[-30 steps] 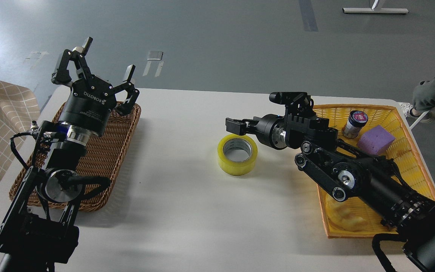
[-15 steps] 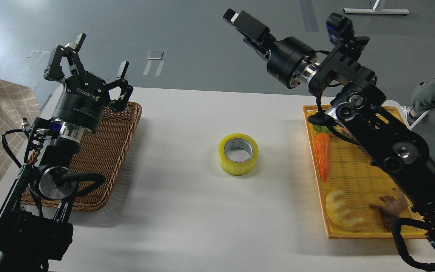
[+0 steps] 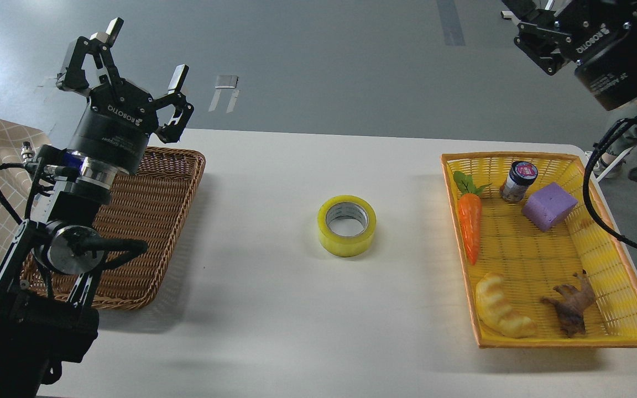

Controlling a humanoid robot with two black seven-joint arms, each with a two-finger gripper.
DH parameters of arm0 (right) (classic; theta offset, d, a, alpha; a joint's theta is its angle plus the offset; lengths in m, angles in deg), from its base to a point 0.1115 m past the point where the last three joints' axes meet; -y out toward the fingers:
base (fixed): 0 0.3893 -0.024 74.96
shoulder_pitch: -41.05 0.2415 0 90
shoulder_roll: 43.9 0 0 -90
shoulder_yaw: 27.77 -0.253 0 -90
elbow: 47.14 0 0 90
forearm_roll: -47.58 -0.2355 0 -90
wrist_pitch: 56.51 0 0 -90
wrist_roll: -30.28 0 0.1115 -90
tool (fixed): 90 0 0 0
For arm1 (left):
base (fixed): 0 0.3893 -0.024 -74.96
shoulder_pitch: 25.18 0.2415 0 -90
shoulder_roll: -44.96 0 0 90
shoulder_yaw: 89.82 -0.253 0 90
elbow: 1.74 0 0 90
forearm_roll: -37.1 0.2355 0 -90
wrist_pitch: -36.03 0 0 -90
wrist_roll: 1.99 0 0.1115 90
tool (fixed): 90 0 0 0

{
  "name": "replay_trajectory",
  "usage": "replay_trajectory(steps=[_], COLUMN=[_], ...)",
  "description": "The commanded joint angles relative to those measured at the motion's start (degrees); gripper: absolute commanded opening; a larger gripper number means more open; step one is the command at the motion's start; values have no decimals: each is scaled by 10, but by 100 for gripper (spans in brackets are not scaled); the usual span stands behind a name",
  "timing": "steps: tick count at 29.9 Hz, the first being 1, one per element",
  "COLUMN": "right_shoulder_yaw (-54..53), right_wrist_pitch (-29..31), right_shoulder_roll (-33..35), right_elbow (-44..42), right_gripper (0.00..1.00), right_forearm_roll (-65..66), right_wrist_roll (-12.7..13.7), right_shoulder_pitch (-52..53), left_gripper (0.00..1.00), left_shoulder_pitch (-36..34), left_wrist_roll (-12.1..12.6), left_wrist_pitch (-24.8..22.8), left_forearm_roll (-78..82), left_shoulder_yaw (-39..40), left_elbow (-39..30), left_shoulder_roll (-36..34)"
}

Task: Place and transfer tape with both arms
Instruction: 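Release the tape on the table and withdraw the right gripper, then reach the left gripper toward the tape roll on the table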

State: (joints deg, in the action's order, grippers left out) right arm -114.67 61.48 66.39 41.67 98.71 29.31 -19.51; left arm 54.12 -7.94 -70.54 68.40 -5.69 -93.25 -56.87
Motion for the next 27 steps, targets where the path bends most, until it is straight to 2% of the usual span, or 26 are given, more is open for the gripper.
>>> replay_trajectory(steps=[1,3,5,7,11,17,23,27], right_shoulder_yaw=[-58,-75,-95,-114,-121,-119,-106,-97], right_wrist_pitch=[0,0,0,0,0,0,0,0], right_shoulder_roll=[-32,-54,-80,-101,-118,-138,-139,-137], right_elbow=[0,0,0,0,0,0,0,-2], right_gripper=[100,100,100,100,100,100,100,100], right_forearm_roll=[-53,-67,-72,-72,-73,-75,-75,-75], right_wrist_roll=[0,0,0,0,0,0,4,4], right_shoulder_pitch=[-54,-73,-88,-91,-90,-92,-98,-98], left_gripper=[98,98,98,98,98,98,98,98], left_shoulder_pitch=[1,-2,-11,-19,-23,-40,-7,16], left_wrist_roll=[3,5,6,6,7,1,-16,-20], left_wrist_pitch=[-73,-71,-51,-8,14,85,53,-19], left_forearm_roll=[-1,-1,-1,0,12,166,170,140], left_shoulder_yaw=[1,1,1,0,-1,0,0,2], left_elbow=[-34,-34,-33,-33,-33,-29,-34,-33], left_shoulder_roll=[13,18,22,23,24,64,92,94])
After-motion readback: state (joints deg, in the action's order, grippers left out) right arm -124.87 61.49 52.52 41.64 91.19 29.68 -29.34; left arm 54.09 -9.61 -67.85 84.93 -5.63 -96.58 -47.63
